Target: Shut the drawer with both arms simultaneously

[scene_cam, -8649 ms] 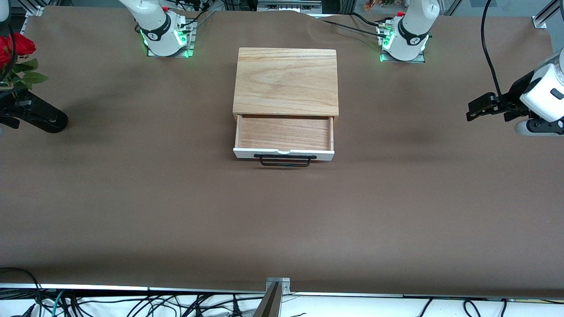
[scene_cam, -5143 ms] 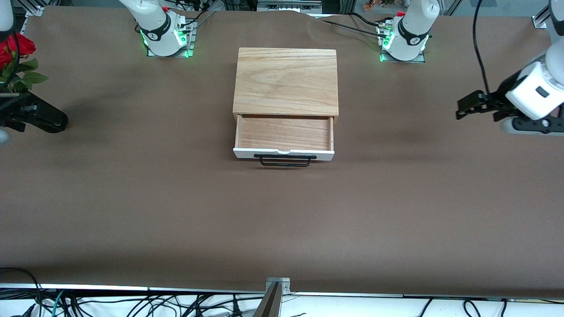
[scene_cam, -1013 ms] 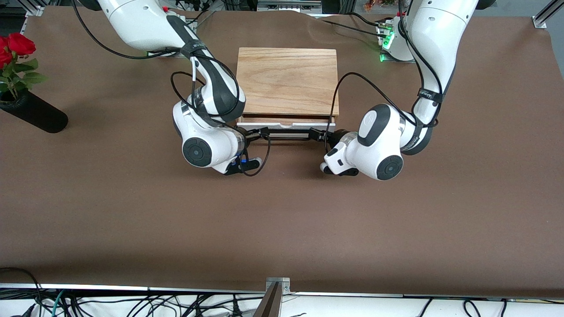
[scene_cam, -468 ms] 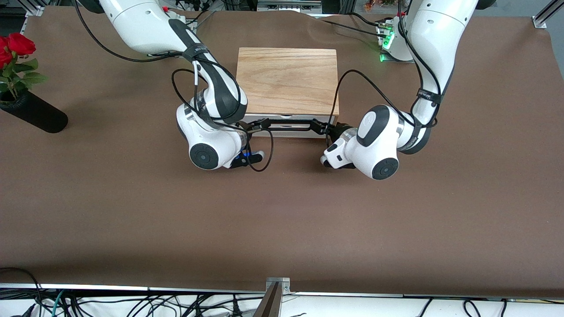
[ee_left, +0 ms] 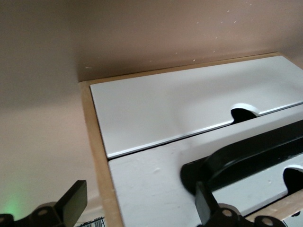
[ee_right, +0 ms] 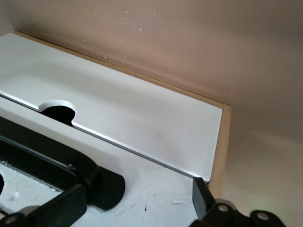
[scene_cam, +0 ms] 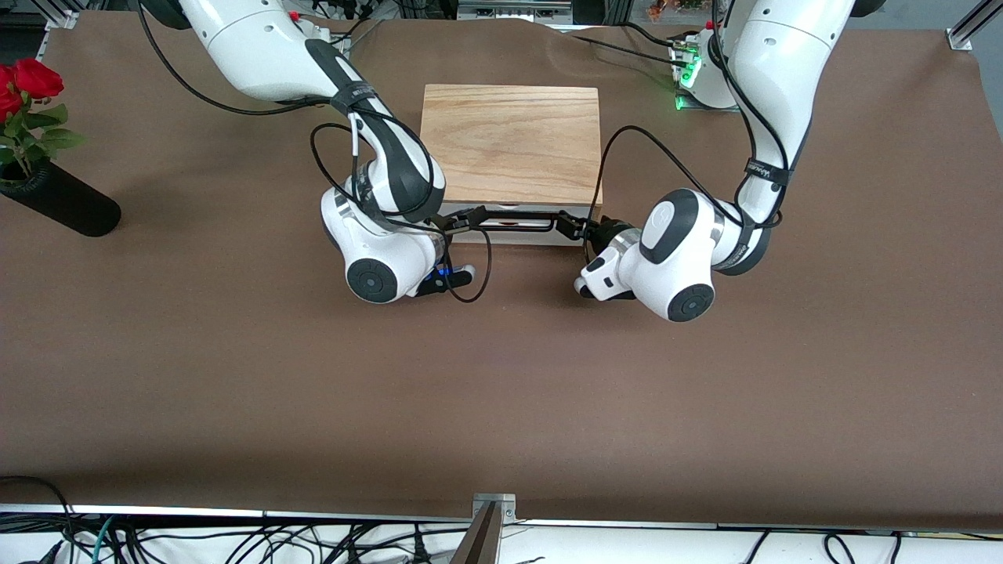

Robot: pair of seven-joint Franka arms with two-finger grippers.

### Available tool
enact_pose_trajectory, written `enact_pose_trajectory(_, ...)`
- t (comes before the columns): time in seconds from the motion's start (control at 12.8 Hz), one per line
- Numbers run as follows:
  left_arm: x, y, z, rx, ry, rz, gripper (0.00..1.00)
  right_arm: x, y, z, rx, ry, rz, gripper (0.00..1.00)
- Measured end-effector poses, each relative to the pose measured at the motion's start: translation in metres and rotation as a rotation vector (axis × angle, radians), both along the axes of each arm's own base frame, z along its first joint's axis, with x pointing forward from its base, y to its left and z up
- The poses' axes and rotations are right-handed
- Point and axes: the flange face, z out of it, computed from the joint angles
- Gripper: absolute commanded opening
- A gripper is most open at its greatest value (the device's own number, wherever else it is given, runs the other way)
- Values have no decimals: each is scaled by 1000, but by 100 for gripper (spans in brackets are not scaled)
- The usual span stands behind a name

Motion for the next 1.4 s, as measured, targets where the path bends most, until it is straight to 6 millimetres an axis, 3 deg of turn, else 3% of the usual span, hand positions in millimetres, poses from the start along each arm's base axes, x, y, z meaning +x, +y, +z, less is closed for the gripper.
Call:
enact_pose_trajectory(0.16, 13, 20, 10, -7, -24, 30, 100, 1, -1, 1, 0, -1, -1, 100)
enact_pose_trajectory(0.23, 24, 36, 26, -17, -62, 47, 100, 4, -2, 3, 3, -6, -5, 100)
enact_pose_trajectory(0.39, 43, 75, 74, -24, -193, 18, 100, 26, -13, 23, 23, -53, -36, 100)
enact_pose_trajectory(0.55, 47, 102, 139, 33, -350, -48, 100, 56, -40, 48, 52, -105, -90, 100)
enact_pose_trajectory(0.7, 36, 120, 210, 96, -486, -81, 100, 81, -68, 65, 79, -153, -115, 100)
enact_pose_trajectory(0.86, 17, 151, 263, 155, -575, -76, 100, 101, -93, 83, 69, -222, -124, 100)
enact_pose_trajectory(1.01, -3, 179, 302, 251, -636, -100, 100, 115, -114, 102, 16, -301, -109, 100)
enact_pose_trajectory(1.17, -22, 187, 338, 285, -695, -112, 100, 123, -138, 119, -55, -363, -95, 100)
enact_pose_trajectory(1.4, -29, 201, 369, 311, -756, -89, 100, 139, -193, 153, -136, -440, -153, 100)
